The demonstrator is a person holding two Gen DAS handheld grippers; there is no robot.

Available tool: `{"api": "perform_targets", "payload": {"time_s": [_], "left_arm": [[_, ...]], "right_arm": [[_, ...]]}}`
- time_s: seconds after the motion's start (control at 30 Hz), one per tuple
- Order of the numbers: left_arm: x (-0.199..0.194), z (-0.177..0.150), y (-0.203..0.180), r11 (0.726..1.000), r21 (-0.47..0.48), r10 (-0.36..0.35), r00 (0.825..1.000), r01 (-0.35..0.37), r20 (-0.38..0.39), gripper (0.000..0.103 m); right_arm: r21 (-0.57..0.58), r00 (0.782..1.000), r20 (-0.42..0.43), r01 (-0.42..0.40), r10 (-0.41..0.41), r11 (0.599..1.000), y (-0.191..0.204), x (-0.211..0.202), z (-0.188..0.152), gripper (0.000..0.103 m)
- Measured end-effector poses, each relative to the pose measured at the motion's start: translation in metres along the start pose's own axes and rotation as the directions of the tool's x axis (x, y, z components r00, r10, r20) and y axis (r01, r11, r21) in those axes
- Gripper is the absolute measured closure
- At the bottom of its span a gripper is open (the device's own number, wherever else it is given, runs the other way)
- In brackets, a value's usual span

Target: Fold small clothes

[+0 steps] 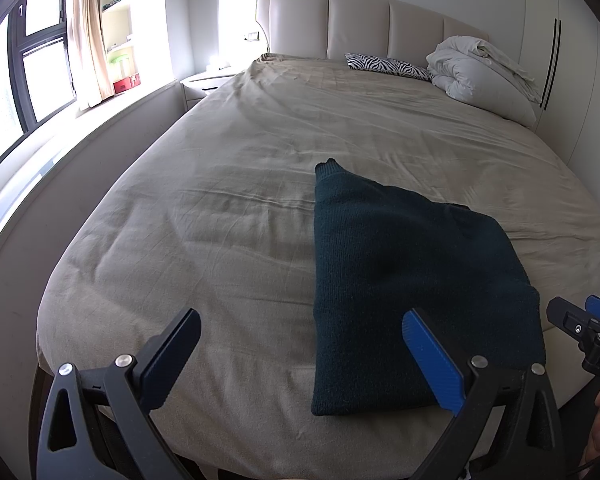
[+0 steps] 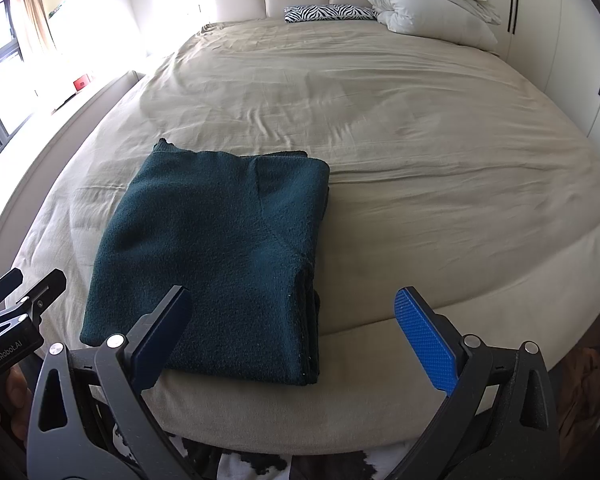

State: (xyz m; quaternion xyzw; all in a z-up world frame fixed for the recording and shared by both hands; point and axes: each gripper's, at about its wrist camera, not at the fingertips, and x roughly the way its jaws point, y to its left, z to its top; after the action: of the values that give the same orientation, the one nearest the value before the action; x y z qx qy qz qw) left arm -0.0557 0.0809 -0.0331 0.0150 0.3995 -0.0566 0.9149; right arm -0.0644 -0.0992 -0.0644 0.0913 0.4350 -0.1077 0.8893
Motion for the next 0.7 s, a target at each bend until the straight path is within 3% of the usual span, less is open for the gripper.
{"api": "perform_targets", "payload": {"time_s": [0.7], "left_arm": [[0.0028, -0.0038, -0.0007, 1.0, 0.016, -0.011, 1.0, 0.011, -0.004, 0.0]], "right_arm": [[0.002, 1.0, -0.007, -0.003, 0.003, 1.0, -0.0002, 0.0025, -0.0035, 0.0]]}}
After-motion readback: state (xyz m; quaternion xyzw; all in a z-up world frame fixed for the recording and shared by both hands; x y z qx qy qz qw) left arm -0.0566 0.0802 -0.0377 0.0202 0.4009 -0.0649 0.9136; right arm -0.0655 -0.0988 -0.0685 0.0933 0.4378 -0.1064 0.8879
